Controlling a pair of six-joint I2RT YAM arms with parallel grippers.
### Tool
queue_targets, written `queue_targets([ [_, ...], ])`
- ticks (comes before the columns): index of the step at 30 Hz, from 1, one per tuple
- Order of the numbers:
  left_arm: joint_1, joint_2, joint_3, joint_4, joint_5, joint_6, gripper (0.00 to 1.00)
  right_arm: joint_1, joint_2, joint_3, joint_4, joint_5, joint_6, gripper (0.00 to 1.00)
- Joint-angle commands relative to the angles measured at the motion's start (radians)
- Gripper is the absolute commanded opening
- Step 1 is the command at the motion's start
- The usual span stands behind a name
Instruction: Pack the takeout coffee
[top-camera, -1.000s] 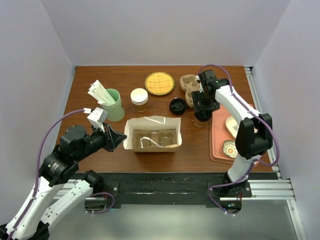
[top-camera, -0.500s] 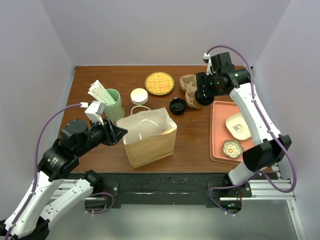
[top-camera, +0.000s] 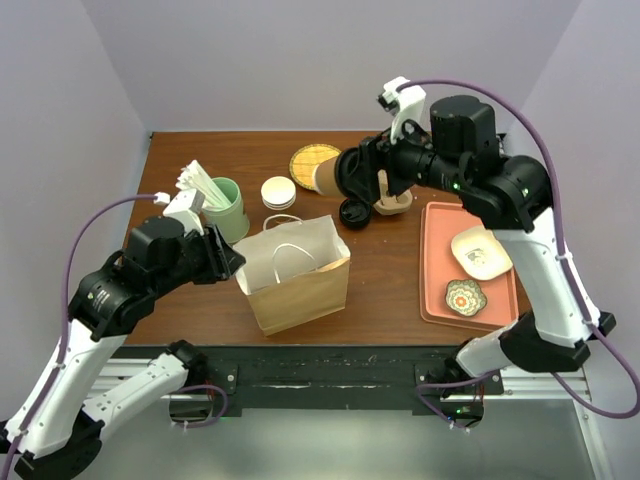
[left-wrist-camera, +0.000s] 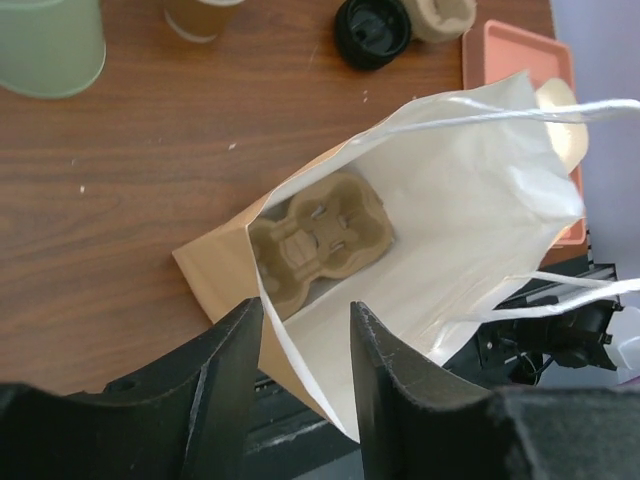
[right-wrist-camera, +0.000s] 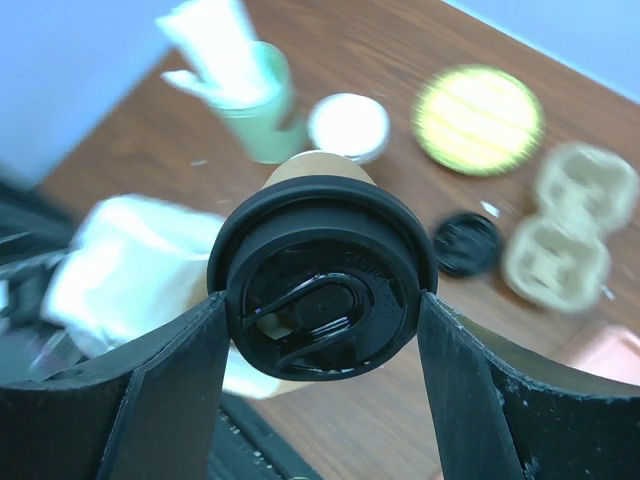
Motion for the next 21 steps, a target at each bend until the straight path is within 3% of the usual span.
queue_targets([
  [1,0.0,0.004,0.035,-0.077,-0.008,-0.058,0.45,0.111,-0.054,-0.018,0.133,-0.093,-0.059,0.51],
  [5,-0.001,0.003,0.003,-0.055,0.023,-0.068,0.45,0.183,-0.055,-0.016,0.237,-0.121,-0.049,0.51],
  [12,-0.001,-0.029,-0.047,0.073,0.023,-0.011,0.0,0.324,0.074,0.103,0.216,-0.147,-0.103,0.51],
  [21,0.0,-0.1,-0.152,0.323,0.111,0.135,0.0,0.464,0.151,0.159,0.064,0.018,-0.253,0.5],
])
